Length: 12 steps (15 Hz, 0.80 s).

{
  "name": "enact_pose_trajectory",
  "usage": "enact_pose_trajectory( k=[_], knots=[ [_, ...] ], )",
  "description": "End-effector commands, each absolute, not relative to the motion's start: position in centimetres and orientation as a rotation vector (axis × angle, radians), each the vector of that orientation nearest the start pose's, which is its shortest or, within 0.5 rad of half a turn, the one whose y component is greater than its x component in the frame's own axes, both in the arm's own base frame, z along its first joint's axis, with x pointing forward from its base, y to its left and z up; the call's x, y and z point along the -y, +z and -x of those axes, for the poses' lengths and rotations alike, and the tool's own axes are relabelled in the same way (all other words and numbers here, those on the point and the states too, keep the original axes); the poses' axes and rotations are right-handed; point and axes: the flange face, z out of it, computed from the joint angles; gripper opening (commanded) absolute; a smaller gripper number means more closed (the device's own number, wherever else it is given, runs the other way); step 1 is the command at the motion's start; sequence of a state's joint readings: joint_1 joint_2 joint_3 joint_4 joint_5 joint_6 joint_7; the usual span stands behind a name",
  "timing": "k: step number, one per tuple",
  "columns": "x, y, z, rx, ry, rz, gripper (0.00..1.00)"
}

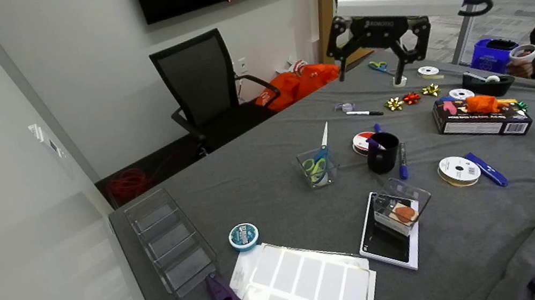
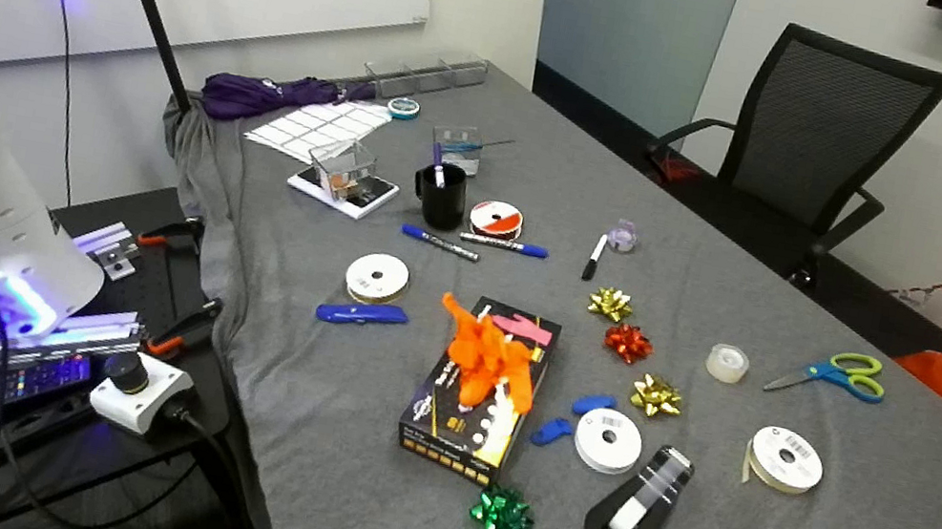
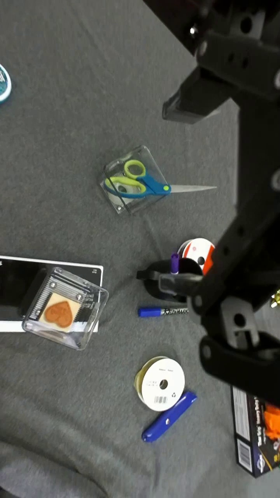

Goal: Remove the scissors out of the tray

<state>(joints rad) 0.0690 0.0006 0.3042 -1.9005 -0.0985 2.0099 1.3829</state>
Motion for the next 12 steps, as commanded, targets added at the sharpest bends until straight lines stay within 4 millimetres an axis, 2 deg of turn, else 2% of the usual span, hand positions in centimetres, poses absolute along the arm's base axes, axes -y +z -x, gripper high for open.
enact_pose_trajectory(
  k=[1, 3, 5, 10, 11, 12],
  knots=[
    [-20.8, 48.3, -57.3, -1.558, -0.039, 2.819, 1.00],
    [-20.7, 47.6, -58.8, -1.467, 0.055, 2.878, 1.00],
    [-20.5, 47.4, -60.2, -1.303, 0.078, 2.951, 1.00],
    [-18.8, 48.7, -63.2, -0.889, -0.013, 3.126, 1.00],
    [-19.2, 48.0, -62.1, -1.023, -0.004, 3.062, 1.00],
    [-18.9, 48.2, -62.4, -1.011, -0.013, 3.064, 1.00]
  ],
)
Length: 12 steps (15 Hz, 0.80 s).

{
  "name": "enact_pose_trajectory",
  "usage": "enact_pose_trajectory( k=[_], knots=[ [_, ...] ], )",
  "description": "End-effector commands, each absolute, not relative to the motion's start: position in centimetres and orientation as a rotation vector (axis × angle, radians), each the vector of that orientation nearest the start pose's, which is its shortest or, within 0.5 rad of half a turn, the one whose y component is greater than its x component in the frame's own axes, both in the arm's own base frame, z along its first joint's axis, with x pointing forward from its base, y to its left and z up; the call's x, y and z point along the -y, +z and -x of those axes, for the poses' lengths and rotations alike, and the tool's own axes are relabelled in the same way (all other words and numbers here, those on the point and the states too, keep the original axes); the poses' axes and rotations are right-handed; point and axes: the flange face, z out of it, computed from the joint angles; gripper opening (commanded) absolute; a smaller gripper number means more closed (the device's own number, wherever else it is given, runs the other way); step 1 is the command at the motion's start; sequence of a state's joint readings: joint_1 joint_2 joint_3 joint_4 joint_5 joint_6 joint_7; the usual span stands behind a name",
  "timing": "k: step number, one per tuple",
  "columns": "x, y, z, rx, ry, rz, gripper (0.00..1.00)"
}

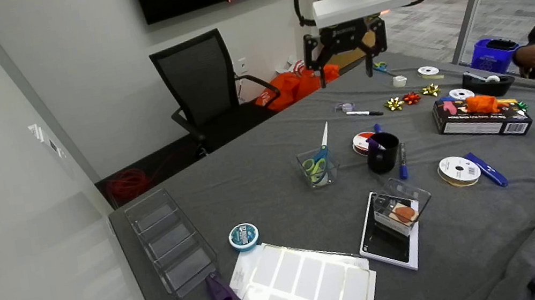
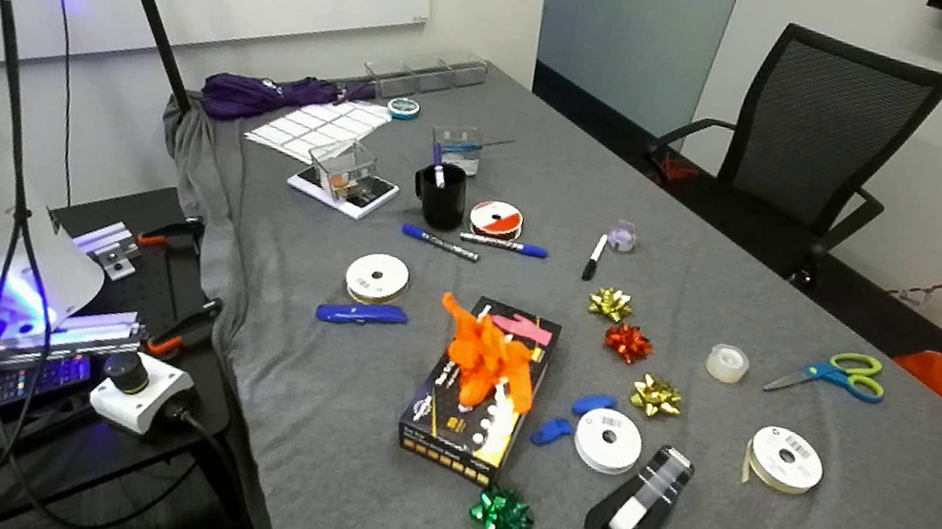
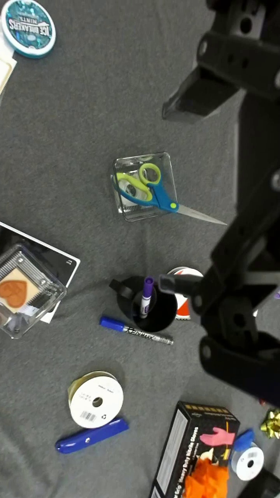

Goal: Remove the scissors out of the tray

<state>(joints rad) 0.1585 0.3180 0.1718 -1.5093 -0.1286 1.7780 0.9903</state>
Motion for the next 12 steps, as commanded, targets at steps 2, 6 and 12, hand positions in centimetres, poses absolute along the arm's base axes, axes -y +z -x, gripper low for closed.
enact_pose_trajectory(
  k=[2, 6, 12],
  knots=[
    [-18.9, 48.2, -62.5, -1.021, -0.014, 3.063, 1.00],
    [-19.3, 48.1, -62.3, -1.016, -0.015, 3.065, 1.00],
    [-15.9, 44.5, -65.9, -0.988, 0.012, 2.950, 1.00]
  ],
)
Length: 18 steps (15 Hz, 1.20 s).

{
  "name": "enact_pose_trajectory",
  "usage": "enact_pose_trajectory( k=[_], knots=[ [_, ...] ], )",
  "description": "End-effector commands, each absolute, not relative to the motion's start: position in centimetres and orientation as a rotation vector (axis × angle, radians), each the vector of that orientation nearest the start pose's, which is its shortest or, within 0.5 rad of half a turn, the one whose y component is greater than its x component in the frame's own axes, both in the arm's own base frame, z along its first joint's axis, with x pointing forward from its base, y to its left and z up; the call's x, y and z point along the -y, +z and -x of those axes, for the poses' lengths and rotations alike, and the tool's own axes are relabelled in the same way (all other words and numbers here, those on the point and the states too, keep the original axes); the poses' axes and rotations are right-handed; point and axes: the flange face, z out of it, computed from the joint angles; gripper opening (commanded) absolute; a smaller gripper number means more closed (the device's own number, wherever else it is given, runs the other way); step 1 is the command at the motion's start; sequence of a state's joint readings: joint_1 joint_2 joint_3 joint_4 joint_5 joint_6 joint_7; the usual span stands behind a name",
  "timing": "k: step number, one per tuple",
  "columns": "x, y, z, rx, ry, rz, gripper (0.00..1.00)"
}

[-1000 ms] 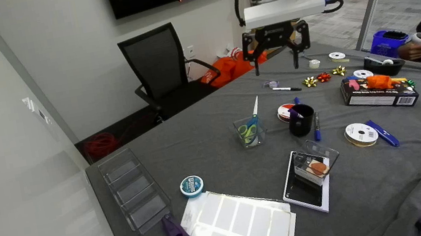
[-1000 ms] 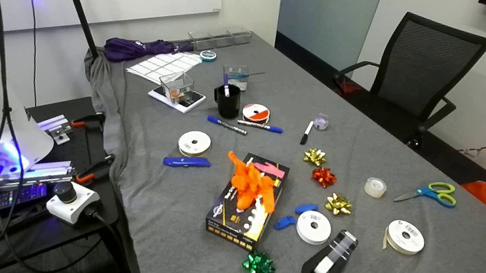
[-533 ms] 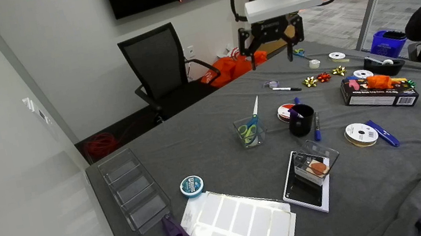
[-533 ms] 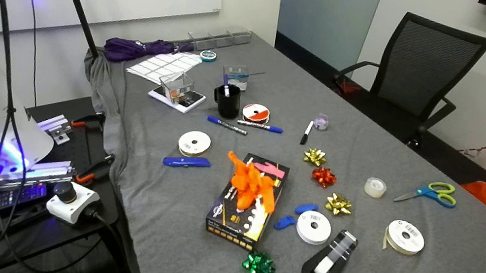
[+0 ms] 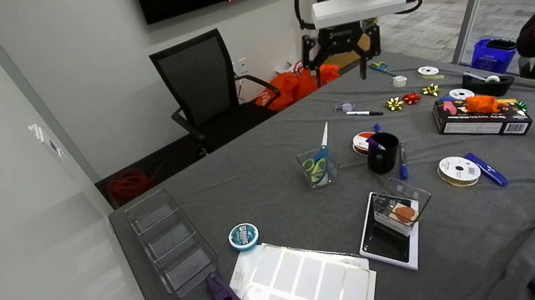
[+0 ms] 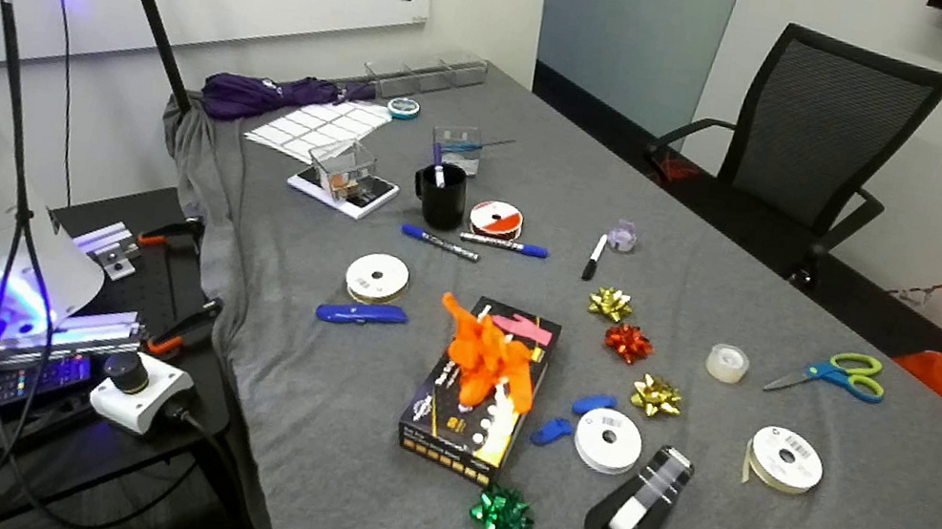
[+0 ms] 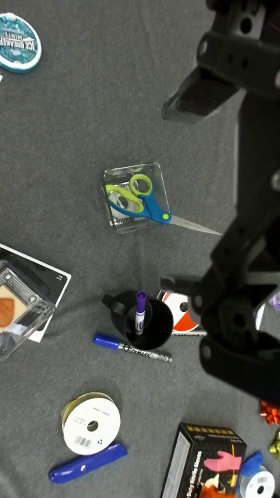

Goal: Remove the scissors out of the tray

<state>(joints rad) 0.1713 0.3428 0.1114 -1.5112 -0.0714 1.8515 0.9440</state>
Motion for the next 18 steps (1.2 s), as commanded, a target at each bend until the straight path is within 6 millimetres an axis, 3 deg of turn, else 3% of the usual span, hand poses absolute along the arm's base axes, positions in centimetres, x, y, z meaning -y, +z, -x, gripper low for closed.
enact_pose_trajectory(
  k=[1, 8, 12, 15, 16, 18],
  knots=[
    [-15.5, 43.4, -66.6, -0.988, 0.028, 2.930, 1.00],
    [-14.8, 35.8, -71.7, -1.070, -0.100, 2.785, 1.00],
    [-13.5, 31.0, -72.6, -1.233, -0.061, 2.794, 1.00],
    [-12.8, 28.5, -73.2, -1.345, -0.029, 2.760, 1.00],
    [-12.7, 27.8, -73.4, -1.380, -0.020, 2.749, 0.81],
    [-12.5, 26.8, -73.8, -1.427, -0.018, 2.732, 0.68]
  ],
)
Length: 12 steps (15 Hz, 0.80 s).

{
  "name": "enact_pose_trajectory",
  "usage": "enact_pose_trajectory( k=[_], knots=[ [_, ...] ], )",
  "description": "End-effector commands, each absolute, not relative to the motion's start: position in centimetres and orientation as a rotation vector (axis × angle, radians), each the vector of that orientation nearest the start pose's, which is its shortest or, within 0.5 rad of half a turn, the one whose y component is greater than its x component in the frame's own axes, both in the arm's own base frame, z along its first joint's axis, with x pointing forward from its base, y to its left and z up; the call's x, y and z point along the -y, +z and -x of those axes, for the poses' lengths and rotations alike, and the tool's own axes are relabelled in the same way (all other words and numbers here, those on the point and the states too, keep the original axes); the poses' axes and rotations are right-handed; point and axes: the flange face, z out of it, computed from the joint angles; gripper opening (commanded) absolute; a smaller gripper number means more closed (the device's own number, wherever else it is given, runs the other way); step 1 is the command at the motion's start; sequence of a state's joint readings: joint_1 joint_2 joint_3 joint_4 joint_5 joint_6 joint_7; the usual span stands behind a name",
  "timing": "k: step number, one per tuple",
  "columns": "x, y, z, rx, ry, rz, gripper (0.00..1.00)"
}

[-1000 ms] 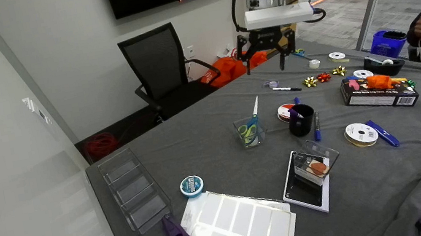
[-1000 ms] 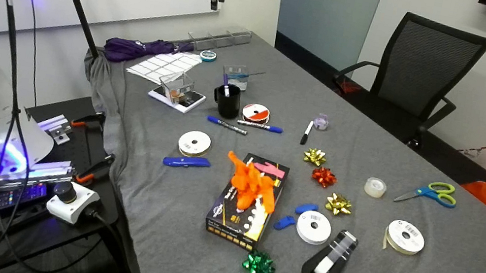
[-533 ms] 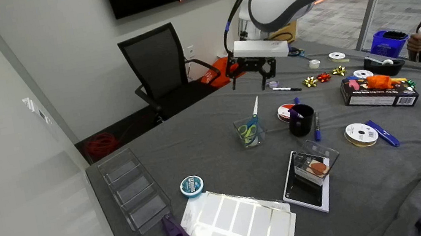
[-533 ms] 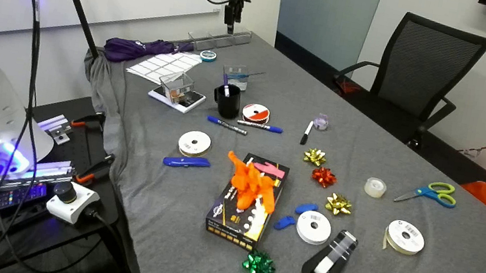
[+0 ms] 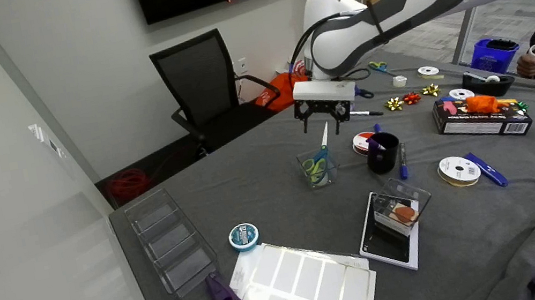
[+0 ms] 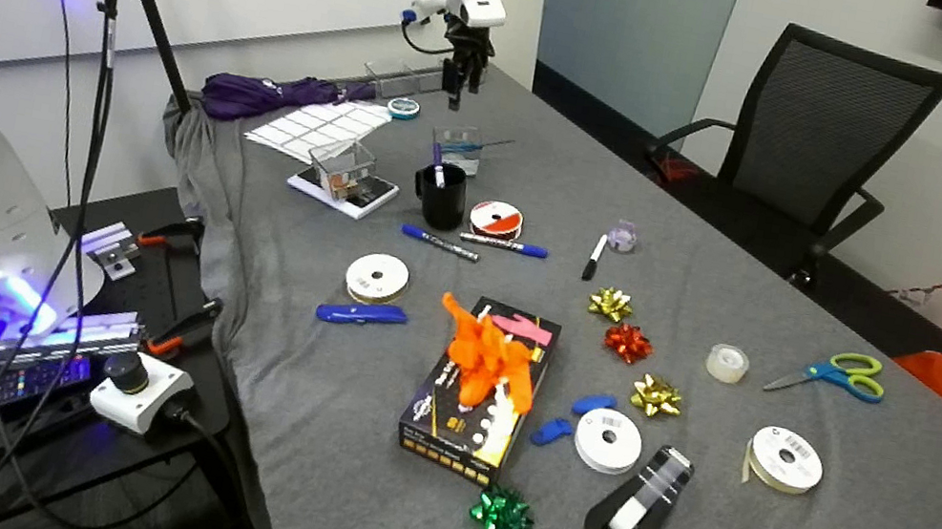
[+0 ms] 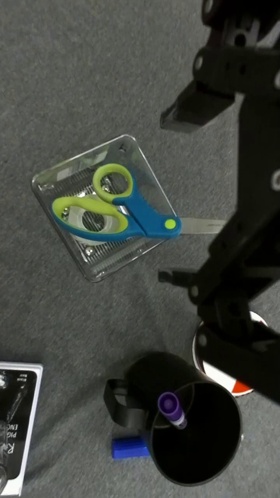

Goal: Remove the scissors out of the tray

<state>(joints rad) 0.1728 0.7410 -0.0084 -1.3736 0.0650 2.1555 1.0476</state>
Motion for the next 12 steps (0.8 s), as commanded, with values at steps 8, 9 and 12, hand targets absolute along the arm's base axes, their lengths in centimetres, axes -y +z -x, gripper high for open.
enact_pose_trajectory(
  k=[8, 9, 12],
  knots=[
    [-12.0, 23.9, -75.4, -1.568, -0.049, 2.674, 0.51],
    [-11.8, 23.3, -75.5, -1.573, -0.054, 2.676, 0.61],
    [-11.4, 22.1, -75.8, -1.596, -0.065, 2.683, 0.72]
  ],
)
